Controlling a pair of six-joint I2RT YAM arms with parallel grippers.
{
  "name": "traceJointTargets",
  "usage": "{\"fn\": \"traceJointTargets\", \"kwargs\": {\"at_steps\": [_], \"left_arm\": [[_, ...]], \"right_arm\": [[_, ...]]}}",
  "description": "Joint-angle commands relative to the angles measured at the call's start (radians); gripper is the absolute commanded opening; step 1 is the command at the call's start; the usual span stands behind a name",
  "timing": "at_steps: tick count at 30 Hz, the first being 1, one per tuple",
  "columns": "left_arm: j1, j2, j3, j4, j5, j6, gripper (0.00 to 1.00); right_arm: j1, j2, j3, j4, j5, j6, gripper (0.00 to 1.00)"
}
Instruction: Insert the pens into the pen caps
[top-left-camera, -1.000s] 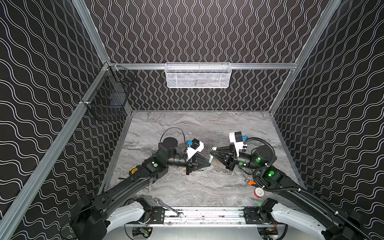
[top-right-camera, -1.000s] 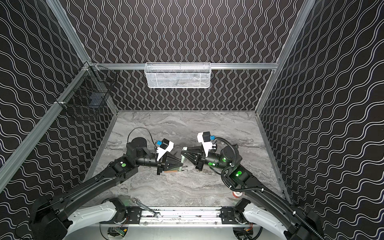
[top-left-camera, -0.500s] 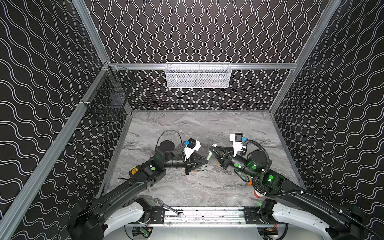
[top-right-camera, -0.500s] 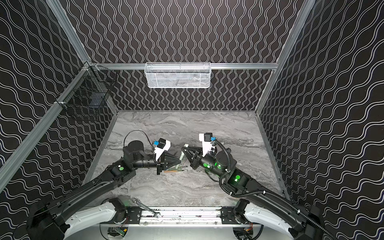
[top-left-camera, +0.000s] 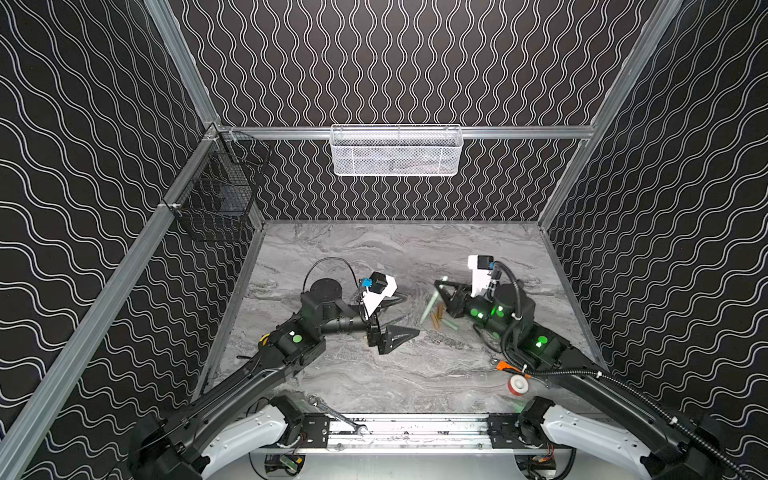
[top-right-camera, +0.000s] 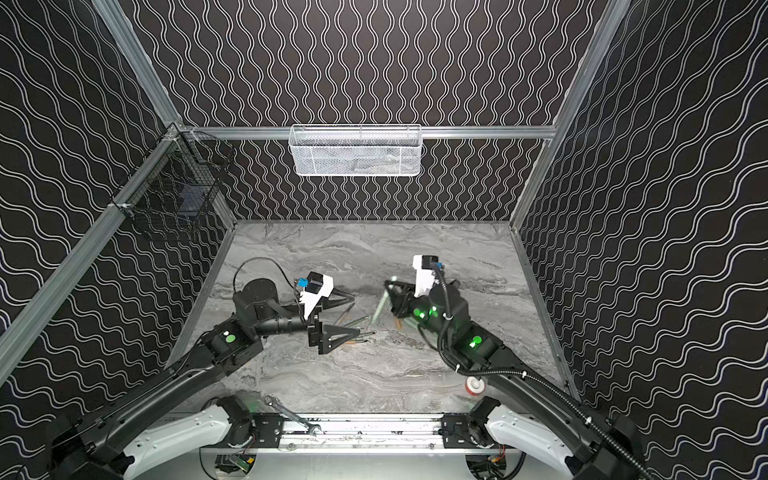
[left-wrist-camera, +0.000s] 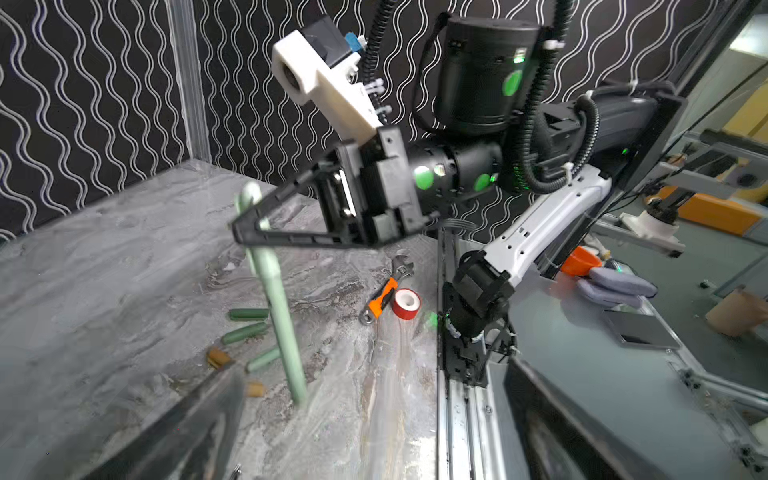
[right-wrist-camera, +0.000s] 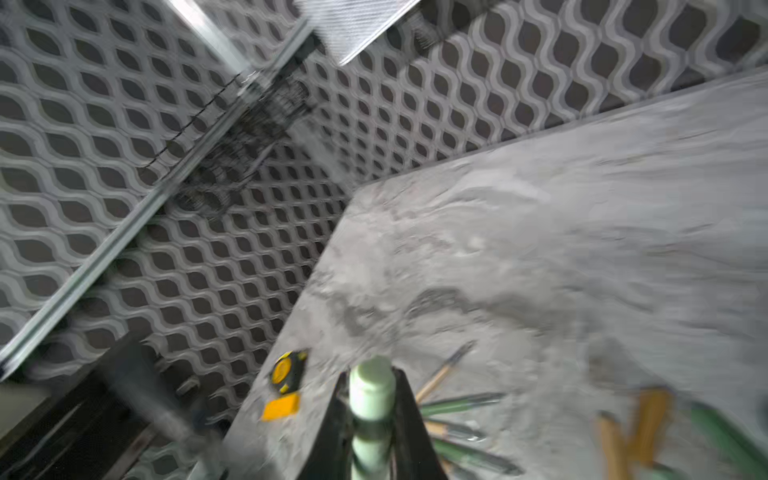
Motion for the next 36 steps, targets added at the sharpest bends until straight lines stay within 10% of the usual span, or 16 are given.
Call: {"fn": "traceJointTargets", "kwargs": {"at_steps": [1, 7, 15, 27, 36], "left_arm": [[0.000, -0.035, 0.019, -0.157, -0.052, 0.011, 0.99], [0.001, -0.081, 0.092, -0.452, -0.100, 0.069, 0.99], [0.002, -0.101, 0.093, -0.537, -0.133, 0.131, 0.99], [0.004, -0.113, 0.094, -0.547, -0.103, 0.146, 0.99], [0.004, -0.077, 0.101, -0.549, -0.099, 0.142, 0.99]], "right_arm": [[-0.131, 0.035, 0.031, -0.126, -0.080, -0.092, 0.00], [-0.443, 0.312, 0.204, -0.342, -0.131, -0.335, 0.00], [-0.604, 0.822, 0.638, -0.632, 0.063, -0.514, 0.02], [-0.651, 1.226, 0.955, -0.844, 0.183, -0.651, 0.14], [-0.653, 1.253, 0.987, -0.848, 0.183, -0.661, 0.32]]}}
